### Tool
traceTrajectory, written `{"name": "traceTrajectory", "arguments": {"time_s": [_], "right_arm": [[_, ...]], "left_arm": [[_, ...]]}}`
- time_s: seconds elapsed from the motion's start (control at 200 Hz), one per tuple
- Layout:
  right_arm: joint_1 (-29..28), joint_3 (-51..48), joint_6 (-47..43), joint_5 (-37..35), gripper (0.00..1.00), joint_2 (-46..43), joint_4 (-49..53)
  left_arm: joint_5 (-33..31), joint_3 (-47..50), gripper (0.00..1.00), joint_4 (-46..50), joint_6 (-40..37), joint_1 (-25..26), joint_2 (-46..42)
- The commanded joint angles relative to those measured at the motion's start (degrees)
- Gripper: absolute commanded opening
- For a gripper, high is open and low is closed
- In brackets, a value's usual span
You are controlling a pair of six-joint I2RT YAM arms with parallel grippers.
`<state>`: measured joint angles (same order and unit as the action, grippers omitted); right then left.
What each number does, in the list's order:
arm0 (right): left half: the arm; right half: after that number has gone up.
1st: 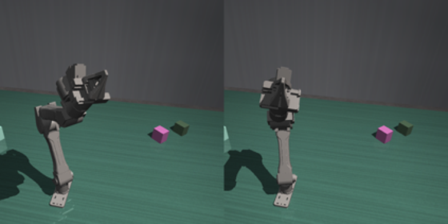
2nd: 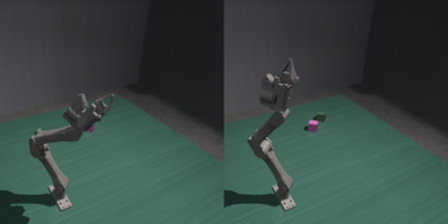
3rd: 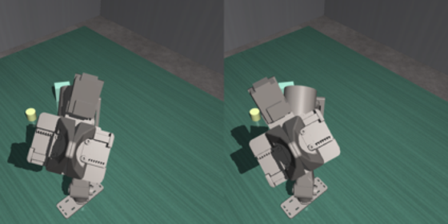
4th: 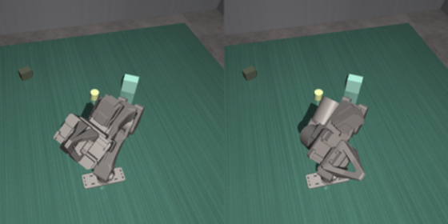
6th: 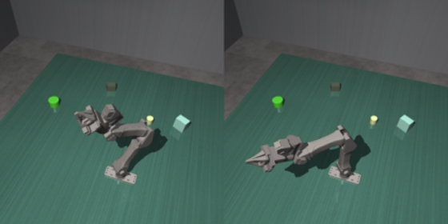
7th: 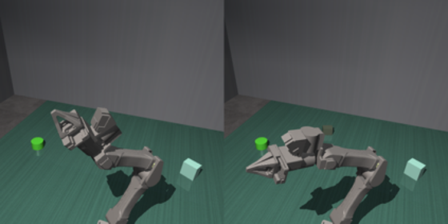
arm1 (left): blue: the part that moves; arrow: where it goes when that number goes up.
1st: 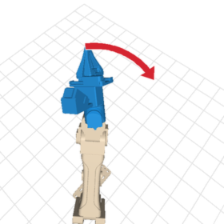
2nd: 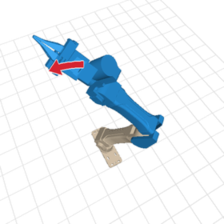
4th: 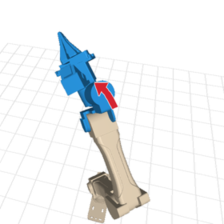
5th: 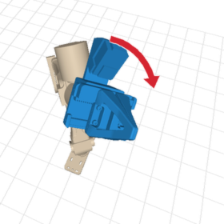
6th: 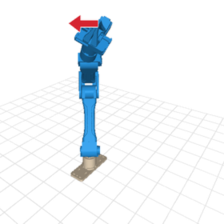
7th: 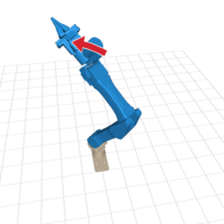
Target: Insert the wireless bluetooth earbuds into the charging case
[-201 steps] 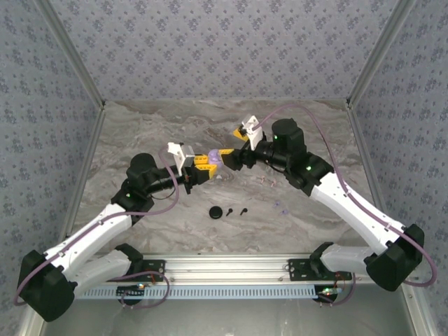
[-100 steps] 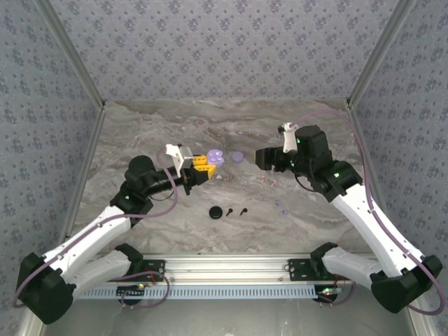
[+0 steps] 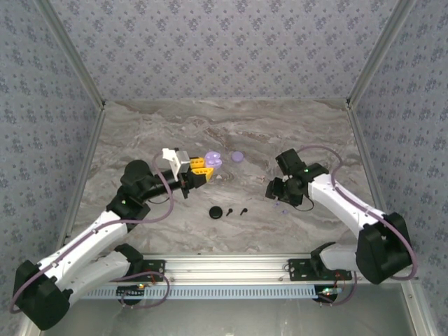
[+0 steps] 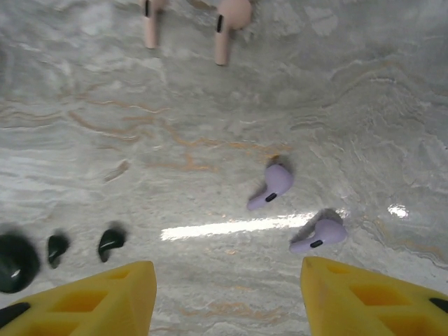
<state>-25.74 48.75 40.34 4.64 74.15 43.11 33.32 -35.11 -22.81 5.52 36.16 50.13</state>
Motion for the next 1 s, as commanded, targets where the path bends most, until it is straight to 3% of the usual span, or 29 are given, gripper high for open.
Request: {"name": "traceTrajectory", "arguments": {"time_s": [0.0, 0.28, 0.994], "right_arm": [[0.4, -0.1, 2.5, -2.3, 0.56, 3.0, -1.8], [0.7, 0.8, 3.0, -6.0, 0.49, 10.3, -2.2], [0.7, 1.2, 2.7, -4.1, 0.37, 17.2, -6.0]], "left_arm": [[-0.3, 0.2, 0.00, -0.3, -0.9, 0.5, -1.6], [-0.4, 0.1, 0.00, 1.2, -2.1, 0.5, -2.5], [-1.0, 0.0, 0.00, 2.8, -2.5, 0.5, -3.7]]}}
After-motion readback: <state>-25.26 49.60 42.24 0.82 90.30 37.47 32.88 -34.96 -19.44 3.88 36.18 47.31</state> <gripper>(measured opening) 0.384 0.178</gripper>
